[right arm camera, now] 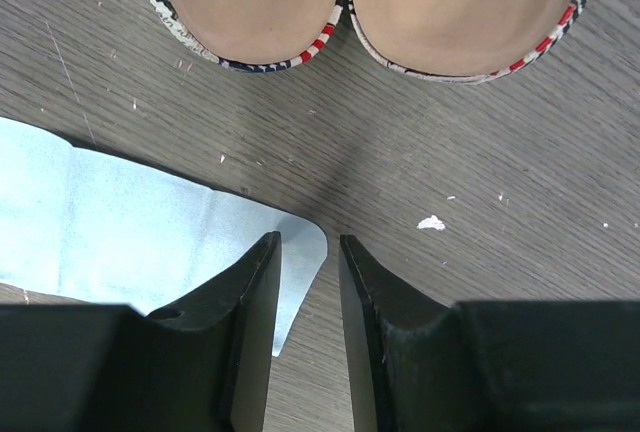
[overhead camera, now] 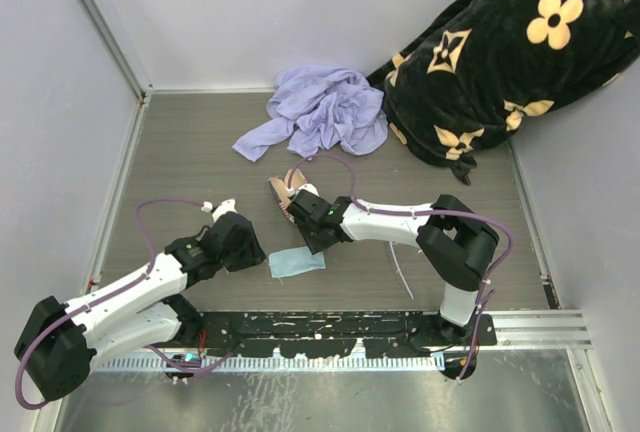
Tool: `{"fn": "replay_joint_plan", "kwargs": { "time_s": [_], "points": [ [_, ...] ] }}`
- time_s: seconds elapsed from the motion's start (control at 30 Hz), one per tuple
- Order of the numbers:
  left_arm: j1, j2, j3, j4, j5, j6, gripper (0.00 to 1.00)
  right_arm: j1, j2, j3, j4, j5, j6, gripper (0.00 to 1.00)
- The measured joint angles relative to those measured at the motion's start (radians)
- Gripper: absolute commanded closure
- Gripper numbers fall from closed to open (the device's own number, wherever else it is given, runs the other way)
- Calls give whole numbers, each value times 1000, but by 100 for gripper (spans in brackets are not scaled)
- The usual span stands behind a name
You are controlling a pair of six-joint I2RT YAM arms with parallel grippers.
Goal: Organize the sunglasses
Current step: Fold the glasses cleaning cloth at the center of the board.
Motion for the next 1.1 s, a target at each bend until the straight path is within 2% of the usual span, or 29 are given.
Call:
{"fn": "replay_joint_plan", "kwargs": {
  "time_s": [0.47, 0.9, 1.1],
  "points": [
    [0, 0, 0, 0, 0, 1, 58, 0, 14, 5, 1, 0, -11, 73],
    [2, 0, 1, 0, 0, 4, 57, 7, 18, 7, 5, 0, -14, 96],
    [5, 0, 9, -1, 0, 18, 57, 8, 17, 6, 9, 8, -15, 99]
  ]
}}
